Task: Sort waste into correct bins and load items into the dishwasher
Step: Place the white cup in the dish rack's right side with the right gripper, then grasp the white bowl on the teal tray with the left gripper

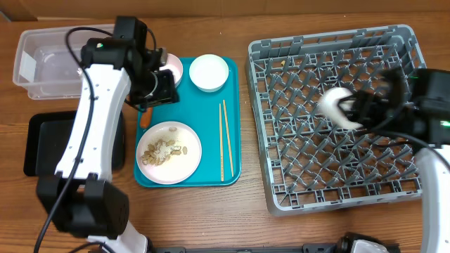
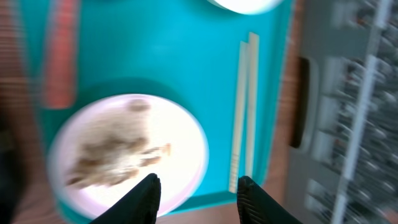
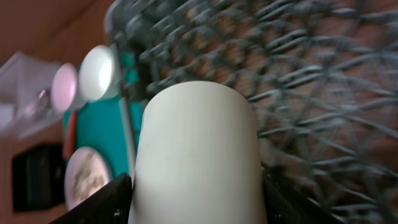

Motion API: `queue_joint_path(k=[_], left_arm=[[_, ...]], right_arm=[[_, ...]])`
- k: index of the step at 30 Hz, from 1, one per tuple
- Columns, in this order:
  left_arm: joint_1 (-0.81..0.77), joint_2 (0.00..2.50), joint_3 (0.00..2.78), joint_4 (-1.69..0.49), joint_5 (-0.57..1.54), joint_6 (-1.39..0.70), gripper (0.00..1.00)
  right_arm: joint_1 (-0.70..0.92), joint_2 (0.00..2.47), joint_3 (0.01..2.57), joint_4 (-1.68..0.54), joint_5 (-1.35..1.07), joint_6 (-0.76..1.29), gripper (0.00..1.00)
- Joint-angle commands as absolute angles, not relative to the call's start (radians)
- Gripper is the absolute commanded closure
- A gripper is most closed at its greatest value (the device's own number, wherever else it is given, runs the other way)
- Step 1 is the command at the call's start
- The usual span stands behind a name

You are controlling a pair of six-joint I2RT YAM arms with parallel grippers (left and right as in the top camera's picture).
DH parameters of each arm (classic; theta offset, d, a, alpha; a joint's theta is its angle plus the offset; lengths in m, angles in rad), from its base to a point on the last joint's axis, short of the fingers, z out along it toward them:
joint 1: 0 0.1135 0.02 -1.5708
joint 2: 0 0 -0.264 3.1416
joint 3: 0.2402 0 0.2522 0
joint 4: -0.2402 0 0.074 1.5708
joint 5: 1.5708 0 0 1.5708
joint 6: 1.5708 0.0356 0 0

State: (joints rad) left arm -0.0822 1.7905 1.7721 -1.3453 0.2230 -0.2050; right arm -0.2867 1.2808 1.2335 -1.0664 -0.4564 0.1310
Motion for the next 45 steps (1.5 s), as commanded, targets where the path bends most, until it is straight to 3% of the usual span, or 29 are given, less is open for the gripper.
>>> queue_joint_path(k=[1,8,14,16,22,30,35,40,45], left_arm=[[-0.083,1.723,1.796,-1.35,0.022,-0.269,0.57],[-0.088,1.721,1.796,-1.358,0.027,-0.27,0.57],[-0.088,1.721,1.796,-1.372,0.026,-0.27,0.57],[-0.088,1.721,1.796,-1.372,0.026,-0.27,0.57],[-0.088,1.721,1.796,-1.379,0.026,-0.27,0.55],[-0.088,1.721,1.796,-1.38,0.027,-0.27,0.52],[-0.088,1.723,1.796,-1.359,0.057,-0.27,0.42],[-0.088,1.747,1.795,-1.322,0.102,-0.27,0.4],[-0.09,1.766,1.794,-1.315,0.113,-0.271,0.38]], right_arm=[[-0.437,1.275,1.259,-1.124,-0.293,0.131,0.6],[-0.64,1.325,1.259,-1.184,-0.111,0.157,0.59],[-0.671,1.426,1.258,-1.177,-0.089,0.157,0.58],[-0.671,1.467,1.258,-1.176,-0.089,0.157,0.52],[-0.671,1.513,1.261,-1.119,-0.099,0.159,0.0],[-0.654,1.455,1.355,-1.153,-0.456,0.121,0.0],[-0.544,1.35,1.355,-1.152,-0.623,0.01,0.0],[-0.256,1.326,1.354,-1.123,-0.764,-0.054,0.0],[-0.001,1.332,1.354,-1.013,-0.653,0.012,0.0]])
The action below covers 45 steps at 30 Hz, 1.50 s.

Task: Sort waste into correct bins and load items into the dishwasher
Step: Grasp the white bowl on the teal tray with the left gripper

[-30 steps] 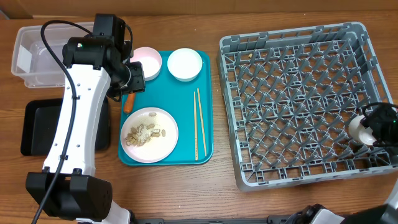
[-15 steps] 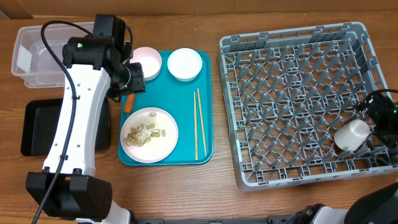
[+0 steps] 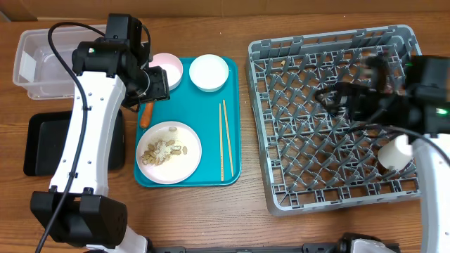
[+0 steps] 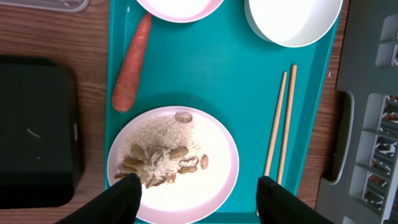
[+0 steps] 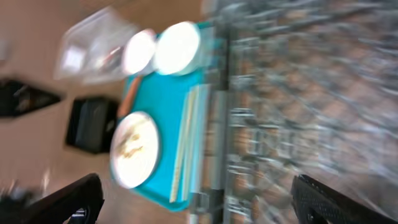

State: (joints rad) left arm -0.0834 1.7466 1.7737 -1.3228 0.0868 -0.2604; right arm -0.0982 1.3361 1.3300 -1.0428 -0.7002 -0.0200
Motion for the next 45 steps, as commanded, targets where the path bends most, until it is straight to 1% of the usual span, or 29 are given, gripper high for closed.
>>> queue_joint_path(k=[1,3,6,8,10,12,13,15,16,22,27,29,31,32,33,35,38,43,45], left_arm=[[-0.093,1.766,1.794,-1.304,0.125,-0.27,0.39],[-0.104,1.766,1.794,-1.262,0.131,-0.269,0.41],[-0.14,1.774,1.794,-1.172,0.127,-0.258,0.43],[-0.17,1.798,1.794,-1.107,0.127,-0.26,0.48],[-0.208,1.862,1.794,-1.035,0.127,-0.298,0.49],[-0.234,1.916,1.794,-0.981,0.127,-0.309,0.55],[-0.249,1.946,1.794,-0.945,0.127,-0.311,0.56],[-0.272,1.996,1.794,-0.89,0.126,-0.311,0.55],[-0.287,2.035,1.794,-0.86,0.12,-0.311,0.5],[-0.295,2.14,1.794,-0.845,0.119,-0.396,0.55],[-0.293,2.145,1.794,-0.839,0.044,-0.519,0.55],[-0.294,2.145,1.794,-0.83,0.043,-0.532,0.53],[-0.295,2.145,1.794,-0.847,0.022,-0.57,0.59],[-0.295,2.145,1.794,-0.871,-0.014,-0.627,0.57],[-0.294,2.146,1.794,-0.893,-0.056,-0.704,0.51],[-0.294,2.147,1.794,-0.887,-0.06,-0.743,0.5],[-0.294,2.155,1.794,-0.854,-0.06,-0.816,0.5],[-0.29,2.188,1.794,-0.825,-0.068,-0.82,0.51],[-0.286,2.193,1.794,-0.824,-0.092,-0.82,0.55]], right_arm=[[0.026,1.333,1.354,-1.01,-0.624,0.025,0.0],[0.09,1.336,1.353,-1.011,-0.534,0.062,0.0],[0.132,1.336,1.353,-1.025,-0.437,0.113,0.0],[0.136,1.336,1.353,-1.048,-0.43,0.114,0.0],[0.136,1.336,1.353,-1.076,-0.426,0.113,0.0],[0.136,1.336,1.353,-1.085,-0.426,0.113,0.0],[0.136,1.336,1.353,-1.087,-0.426,0.113,0.0],[0.136,1.336,1.349,-1.09,-0.426,0.113,0.0],[0.136,1.336,1.348,-1.094,-0.421,0.113,0.0],[0.136,1.336,1.348,-1.12,-0.346,0.109,0.0],[0.136,1.336,1.348,-1.13,-0.329,0.105,0.0],[0.136,1.336,1.348,-1.133,-0.329,0.105,0.0],[0.136,1.336,1.348,-1.134,-0.329,0.105,0.0],[0.136,1.336,1.348,-1.136,-0.329,0.105,0.0],[0.136,1.336,1.348,-1.139,-0.329,0.105,0.0],[0.136,1.336,1.348,-1.14,-0.33,0.105,0.0],[0.136,1.336,1.348,-1.155,-0.33,0.105,0.0],[0.136,1.336,1.348,-1.165,-0.329,0.105,0.0],[0.136,1.336,1.348,-1.166,-0.329,0.105,0.0]])
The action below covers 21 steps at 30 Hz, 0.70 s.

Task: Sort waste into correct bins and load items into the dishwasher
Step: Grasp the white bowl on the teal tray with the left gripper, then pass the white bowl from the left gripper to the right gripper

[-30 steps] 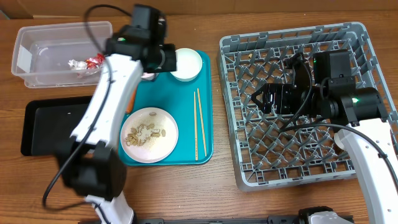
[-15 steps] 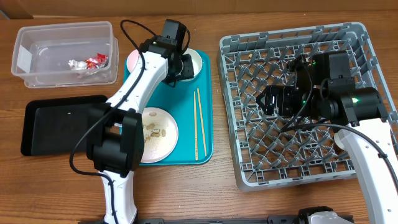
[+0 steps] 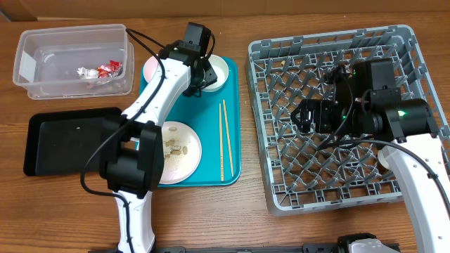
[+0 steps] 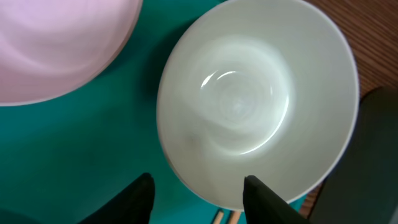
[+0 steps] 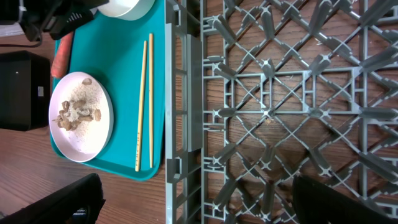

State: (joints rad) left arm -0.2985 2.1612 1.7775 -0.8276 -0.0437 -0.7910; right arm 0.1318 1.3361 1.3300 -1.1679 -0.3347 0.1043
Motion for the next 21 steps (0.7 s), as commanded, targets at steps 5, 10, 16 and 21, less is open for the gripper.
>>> queue_joint_path(k=[5,10,16,21], left_arm=[[-0.287,2.206,1.794,-0.828,-0.123,-0.816,0.6],[-0.287,2.235,1.794,-0.833,-0.111,-0.815,0.8],[-0.287,2.235,1.794,-0.857,-0.111,-0.781,0.89],[-0.286,2.23,1.795,-0.906,-0.111,-0.781,0.96]], right_arm=[[0.136,1.336,1.348,-1.166,-0.33,0.105,0.0],[0.136,1.336,1.348,-1.177,-0.329,0.105,0.0],[0.136,1.336,1.348,-1.177,-0.329,0.105,0.0],[0.136,1.336,1.348,-1.18,-0.329,0.104,0.0]])
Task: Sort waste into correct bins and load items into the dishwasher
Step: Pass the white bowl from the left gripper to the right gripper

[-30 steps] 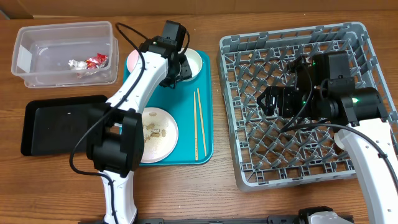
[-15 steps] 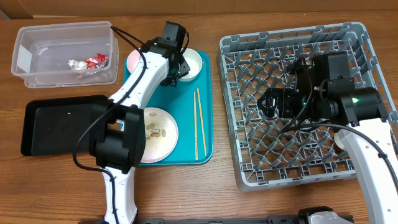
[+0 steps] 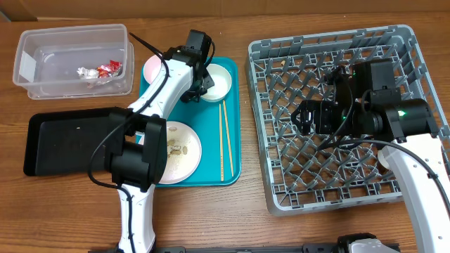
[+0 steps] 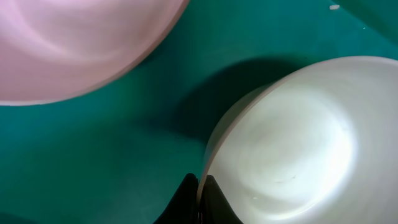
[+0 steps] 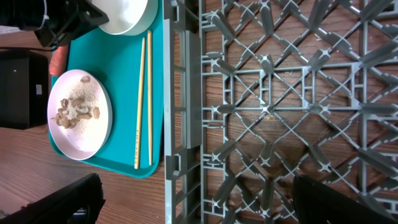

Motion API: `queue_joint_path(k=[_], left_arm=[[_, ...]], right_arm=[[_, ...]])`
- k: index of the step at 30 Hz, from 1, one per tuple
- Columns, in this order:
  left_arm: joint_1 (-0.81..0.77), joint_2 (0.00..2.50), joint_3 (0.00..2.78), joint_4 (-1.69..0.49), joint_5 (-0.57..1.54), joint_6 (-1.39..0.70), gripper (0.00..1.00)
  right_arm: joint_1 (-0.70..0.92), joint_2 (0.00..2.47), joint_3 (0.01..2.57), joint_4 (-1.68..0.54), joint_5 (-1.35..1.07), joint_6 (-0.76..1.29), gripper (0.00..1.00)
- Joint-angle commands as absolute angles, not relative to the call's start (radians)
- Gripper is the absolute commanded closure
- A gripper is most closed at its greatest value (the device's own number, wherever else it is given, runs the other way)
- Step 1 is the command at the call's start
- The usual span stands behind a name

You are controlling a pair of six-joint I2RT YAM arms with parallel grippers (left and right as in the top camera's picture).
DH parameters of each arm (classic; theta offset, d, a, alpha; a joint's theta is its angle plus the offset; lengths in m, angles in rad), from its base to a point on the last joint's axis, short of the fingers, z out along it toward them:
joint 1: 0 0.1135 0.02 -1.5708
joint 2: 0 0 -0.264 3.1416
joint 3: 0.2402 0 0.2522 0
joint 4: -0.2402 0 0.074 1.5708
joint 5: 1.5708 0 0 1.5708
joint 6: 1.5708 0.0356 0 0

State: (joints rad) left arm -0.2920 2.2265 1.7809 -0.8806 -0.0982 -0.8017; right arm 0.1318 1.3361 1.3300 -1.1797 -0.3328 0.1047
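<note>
My left gripper [image 4: 200, 202] is shut on the near rim of the white bowl [image 4: 298, 143], which sits on the teal tray [image 4: 93, 162] beside the pink bowl [image 4: 74, 43]. From overhead the white bowl [image 3: 218, 81] looks slightly tilted under the left gripper [image 3: 200, 84]. A pink plate [image 3: 172, 151] of food scraps and a pair of chopsticks [image 3: 223, 140] lie on the same tray. My right gripper [image 5: 199, 208] hangs open and empty over the grey dish rack [image 5: 280, 112]. A white cup [image 3: 387, 156] shows in the rack, partly behind the right arm.
A clear bin [image 3: 70, 60] with wrappers stands at the back left, a black tray [image 3: 63, 140] in front of it. An orange carrot [image 5: 57, 59] lies at the teal tray's left edge. The rack's wall [image 3: 256, 126] rises close to the tray's right side.
My left gripper was open just above the white bowl; now it is shut on the bowl's rim, and the bowl has shifted a little. The right arm has hardly moved.
First my right gripper held the white cup over the rack while the left hovered over the tray. Then the cup stood in the rack's right side and the right gripper was open. The left gripper was later open over the white bowl, and now grips its rim.
</note>
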Motion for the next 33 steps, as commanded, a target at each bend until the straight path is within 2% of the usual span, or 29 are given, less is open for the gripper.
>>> queue_joint_path(k=[1,10,14,17,21,23,27,28,32,33], left_arm=[[-0.286,2.216,1.797,-0.921,-0.105,-0.759,0.96],[-0.313,1.979,1.797,-1.04,-0.065,-0.574,0.96],[-0.361,1.897,1.797,-1.124,-0.011,-0.518,0.96],[-0.429,1.857,1.797,-1.178,0.035,-0.508,0.96],[-0.519,1.843,1.797,-1.199,0.073,-0.508,0.96],[-0.565,1.843,1.797,-1.188,0.088,-0.509,0.96],[-0.627,1.836,1.797,-1.146,0.105,-0.509,0.96],[-0.643,1.835,1.797,-1.133,0.106,-0.511,0.96],[-0.68,1.834,1.798,-1.097,0.124,-0.513,0.96],[-0.687,1.834,1.798,-1.084,0.142,-0.513,0.96]], right_arm=[[0.136,1.336,1.348,-1.182,-0.325,0.105,0.0],[0.135,1.336,1.348,-1.148,-0.233,0.11,0.0],[0.136,1.336,1.348,-1.092,-0.298,0.11,0.0],[0.136,1.338,1.348,-1.047,-0.35,0.112,0.04],[0.136,1.35,1.348,-1.038,-0.355,0.133,0.14],[0.136,1.368,1.348,-1.052,-0.361,0.136,0.26],[0.136,1.413,1.348,-1.084,-0.366,0.158,0.33],[0.136,1.427,1.348,-1.089,-0.378,0.158,0.38],[0.136,1.452,1.348,-1.092,-0.413,0.158,0.47],[0.136,1.459,1.348,-1.096,-0.413,0.158,0.53]])
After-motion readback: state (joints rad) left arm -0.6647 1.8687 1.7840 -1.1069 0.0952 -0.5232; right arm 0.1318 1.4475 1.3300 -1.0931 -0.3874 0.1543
